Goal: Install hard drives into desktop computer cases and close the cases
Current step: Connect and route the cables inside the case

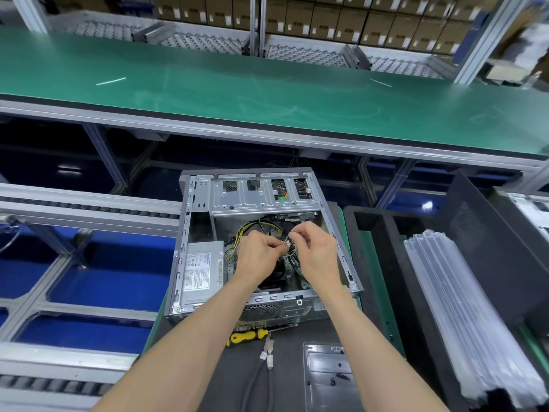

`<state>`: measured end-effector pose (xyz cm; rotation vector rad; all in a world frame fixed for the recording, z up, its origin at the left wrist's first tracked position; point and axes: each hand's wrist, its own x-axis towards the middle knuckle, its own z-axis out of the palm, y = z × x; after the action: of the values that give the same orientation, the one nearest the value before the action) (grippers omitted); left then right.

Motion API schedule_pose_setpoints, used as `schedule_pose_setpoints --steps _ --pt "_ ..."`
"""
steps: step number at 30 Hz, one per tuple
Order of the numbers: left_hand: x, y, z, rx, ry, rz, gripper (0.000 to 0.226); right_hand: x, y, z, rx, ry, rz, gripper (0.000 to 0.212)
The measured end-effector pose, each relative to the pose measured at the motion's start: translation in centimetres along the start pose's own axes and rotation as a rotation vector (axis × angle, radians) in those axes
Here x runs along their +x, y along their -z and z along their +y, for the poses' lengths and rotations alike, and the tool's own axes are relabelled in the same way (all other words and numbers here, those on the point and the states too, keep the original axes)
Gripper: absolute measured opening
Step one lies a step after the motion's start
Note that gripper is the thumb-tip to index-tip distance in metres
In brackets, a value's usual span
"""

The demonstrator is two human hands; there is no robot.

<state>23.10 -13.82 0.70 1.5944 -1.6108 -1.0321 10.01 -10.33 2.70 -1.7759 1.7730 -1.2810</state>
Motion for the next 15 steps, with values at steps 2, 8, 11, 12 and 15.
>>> schedule_pose_setpoints --steps 2,8,11,12,15 --pt "-0.01 -0.05 -0.12 0.019 -0.033 0.000 0.005 0.08 -0.26 0.07 -0.045 0.023 -0.043 0.009" --pt "0.04 -0.12 -0.15 0.072 -0.078 -0.002 0.007 -0.18 -0.58 0.32 -0.157 0.058 -0.097 0.009" --pt "0.01 -0.14 0.00 0.095 -0.096 -0.005 0.009 -0.26 -0.65 0.29 -0.159 0.048 -0.084 0.009" --pt "-0.02 -0.14 -0.01 0.095 -0.096 -0.006 0.009 -0.26 -0.66 0.28 -0.161 0.044 -0.081 0.009" --pt "-0.12 -0.04 0.00 0.109 -0.096 -0.016 0.011 -0.28 -0.66 0.32 -0.196 0.056 -0.109 0.009"
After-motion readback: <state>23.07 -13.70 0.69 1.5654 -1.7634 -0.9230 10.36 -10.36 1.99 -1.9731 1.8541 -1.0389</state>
